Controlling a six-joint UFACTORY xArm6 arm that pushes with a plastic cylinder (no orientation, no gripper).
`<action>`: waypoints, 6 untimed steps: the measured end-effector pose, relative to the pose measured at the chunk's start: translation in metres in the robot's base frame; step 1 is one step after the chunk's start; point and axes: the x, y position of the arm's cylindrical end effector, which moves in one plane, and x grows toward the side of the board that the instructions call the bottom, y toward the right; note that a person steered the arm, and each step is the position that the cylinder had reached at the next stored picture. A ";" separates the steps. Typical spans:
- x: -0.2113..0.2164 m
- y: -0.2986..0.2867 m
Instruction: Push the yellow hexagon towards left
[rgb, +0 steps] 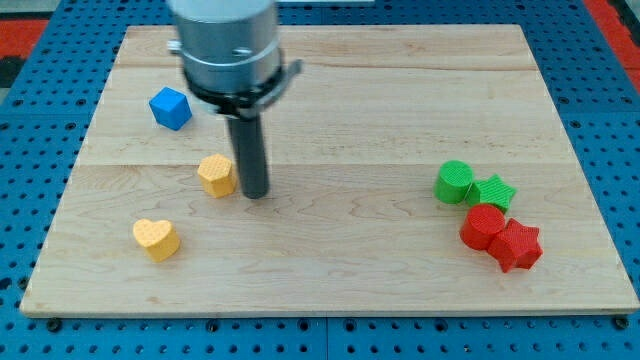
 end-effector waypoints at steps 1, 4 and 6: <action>-0.015 -0.041; 0.040 -0.037; 0.137 -0.056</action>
